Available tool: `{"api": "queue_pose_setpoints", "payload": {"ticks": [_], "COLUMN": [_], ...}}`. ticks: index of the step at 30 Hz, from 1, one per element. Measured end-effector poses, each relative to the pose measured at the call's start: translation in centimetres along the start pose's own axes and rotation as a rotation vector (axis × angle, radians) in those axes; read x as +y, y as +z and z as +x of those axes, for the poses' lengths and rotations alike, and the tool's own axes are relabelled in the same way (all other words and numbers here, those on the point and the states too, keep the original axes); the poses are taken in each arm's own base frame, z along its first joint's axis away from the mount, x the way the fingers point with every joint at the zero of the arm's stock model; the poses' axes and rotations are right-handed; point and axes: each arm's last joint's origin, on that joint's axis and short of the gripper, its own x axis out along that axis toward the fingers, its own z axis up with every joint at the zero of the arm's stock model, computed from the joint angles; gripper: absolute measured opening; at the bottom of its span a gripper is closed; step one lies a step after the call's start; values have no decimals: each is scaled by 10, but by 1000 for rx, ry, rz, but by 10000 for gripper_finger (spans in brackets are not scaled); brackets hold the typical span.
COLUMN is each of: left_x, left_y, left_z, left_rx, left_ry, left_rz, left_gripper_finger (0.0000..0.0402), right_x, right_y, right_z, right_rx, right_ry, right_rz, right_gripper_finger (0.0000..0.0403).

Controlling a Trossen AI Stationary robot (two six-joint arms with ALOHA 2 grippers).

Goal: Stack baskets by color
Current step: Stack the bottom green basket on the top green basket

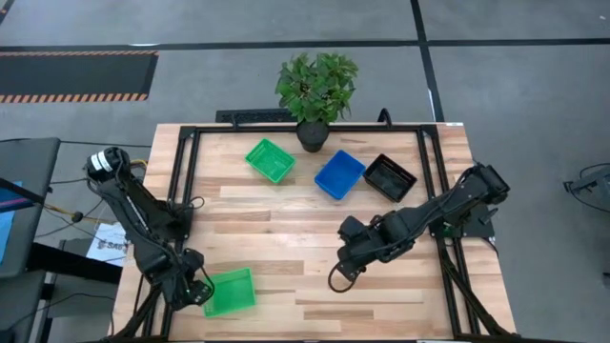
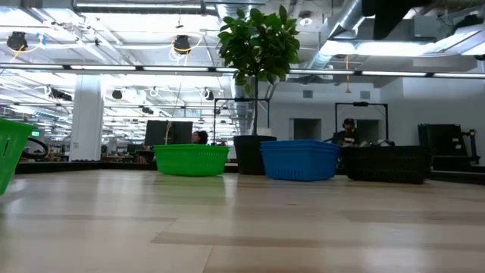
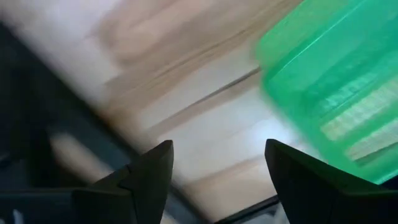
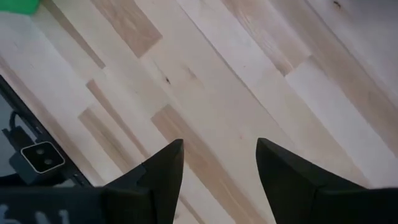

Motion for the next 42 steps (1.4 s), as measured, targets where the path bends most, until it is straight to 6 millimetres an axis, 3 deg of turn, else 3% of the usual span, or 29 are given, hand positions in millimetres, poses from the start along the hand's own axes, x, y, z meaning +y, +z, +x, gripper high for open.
{"api": "queue_pose_setpoints", "payload": {"ticks": [5, 10, 21, 27, 30, 34, 39, 42], "left_x": [-8, -23, -74, -73, -67, -52, -28, -20], "left_y": [17, 49, 132, 158, 161, 149, 134, 126], "left_z": [13, 10, -29, -39, -41, -39, -40, -45], "left_rx": [-19, -134, -437, -484, -380, -274, -263, -304], "left_ry": [-134, -228, -709, -710, -677, -567, -394, -374], "left_rz": [-42, -46, -3, 114, 172, 192, 113, 62], "left_gripper_finger": [242, 242, 242, 242, 242, 238, 227, 221], "right_x": [2, 8, 31, 51, 53, 51, 43, 36], "right_y": [-4, -3, 12, 14, 28, 52, 79, 93], "right_z": [-2, -1, 20, 45, 65, 92, 123, 127], "right_rx": [-16, -34, -163, -206, -213, -199, -165, -181], "right_ry": [13, 59, 171, 219, 213, 231, 267, 281], "right_rz": [7, 67, 220, 23, -90, -265, -407, -501], "right_gripper_finger": [221, 221, 221, 221, 221, 221, 221, 221]}}
